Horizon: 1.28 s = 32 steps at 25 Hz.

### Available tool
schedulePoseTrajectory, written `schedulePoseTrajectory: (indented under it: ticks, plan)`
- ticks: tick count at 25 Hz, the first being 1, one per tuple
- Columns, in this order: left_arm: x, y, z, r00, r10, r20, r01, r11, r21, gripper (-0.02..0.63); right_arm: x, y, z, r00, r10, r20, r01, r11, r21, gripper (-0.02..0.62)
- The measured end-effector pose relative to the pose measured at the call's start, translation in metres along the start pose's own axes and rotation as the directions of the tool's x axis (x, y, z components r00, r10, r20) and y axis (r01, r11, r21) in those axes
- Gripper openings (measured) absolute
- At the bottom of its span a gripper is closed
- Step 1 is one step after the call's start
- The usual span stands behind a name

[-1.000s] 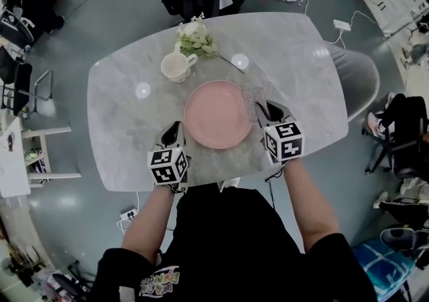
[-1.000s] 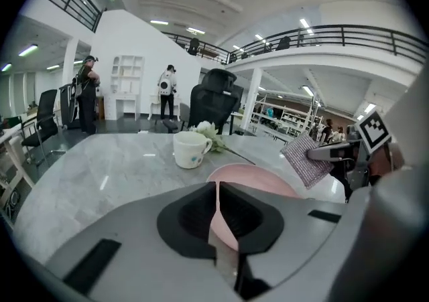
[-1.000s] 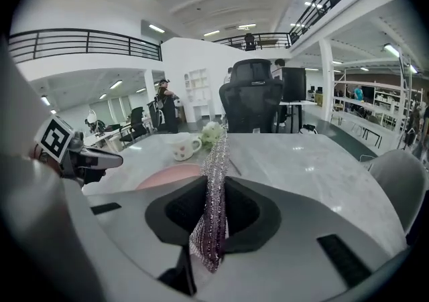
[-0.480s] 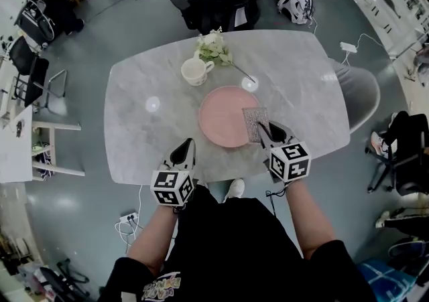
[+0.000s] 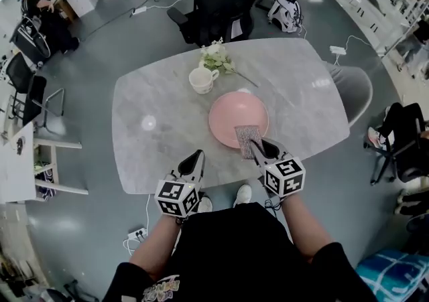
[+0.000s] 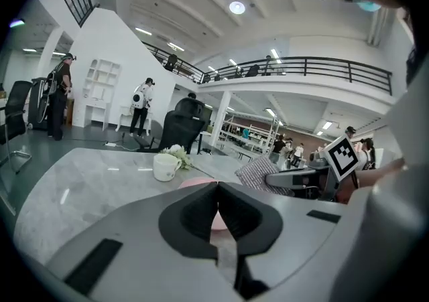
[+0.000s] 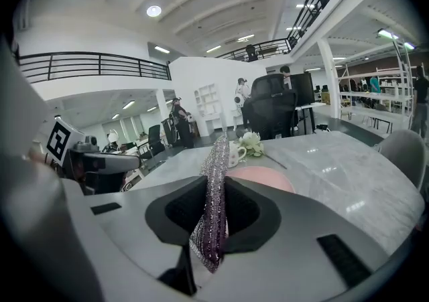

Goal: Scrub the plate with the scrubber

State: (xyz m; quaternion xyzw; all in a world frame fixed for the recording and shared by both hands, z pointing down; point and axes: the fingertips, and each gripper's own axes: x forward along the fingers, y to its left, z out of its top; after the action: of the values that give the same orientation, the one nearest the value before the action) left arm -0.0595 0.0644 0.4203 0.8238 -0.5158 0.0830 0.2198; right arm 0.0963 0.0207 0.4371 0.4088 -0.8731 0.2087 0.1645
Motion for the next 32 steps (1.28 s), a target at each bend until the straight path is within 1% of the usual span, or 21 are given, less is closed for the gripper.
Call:
schedulePoseTrajectory:
  ticks: [4,8,13,17,21,25,32]
  plan:
    - [-0.018,0.002,0.005,0.996,-0.087,-0.005,0.088,0.996,0.032,0.018,-0.006,0.032,-0.004,0.998,-0.056,0.03,0.055,0.998,0.041,0.075]
    - [-0.03,0.005,0.011,0.987,-0.158,0.008,0.157,0.985,0.068,0.018,-0.015,0.057,-0.006,0.989,-0.13,0.072,0.126,0.991,0.051,0.074]
    - [-0.045,0.002,0.026,0.976,-0.213,0.054,0.205,0.971,0.123,0.018,-0.035,0.085,0.001,0.972,-0.203,0.12,0.203,0.979,0.017,0.074]
    - [-0.055,-0.007,0.033,0.968,-0.241,0.077,0.228,0.963,0.147,0.018,-0.054,0.101,0.006,0.956,-0.251,0.154,0.253,0.967,0.005,0.074]
    - [-0.066,-0.019,0.033,0.957,-0.28,0.074,0.264,0.949,0.17,0.018,-0.071,0.117,0.004,0.945,-0.279,0.172,0.281,0.96,0.009,0.074]
    - [-0.071,-0.029,0.029,0.95,-0.307,0.058,0.292,0.939,0.18,0.018,-0.081,0.121,-0.002,0.939,-0.295,0.179,0.295,0.955,0.026,0.074]
    - [-0.072,-0.033,0.02,0.95,-0.308,0.045,0.296,0.939,0.173,0.018,-0.086,0.124,-0.012,0.939,-0.298,0.174,0.296,0.954,0.04,0.074]
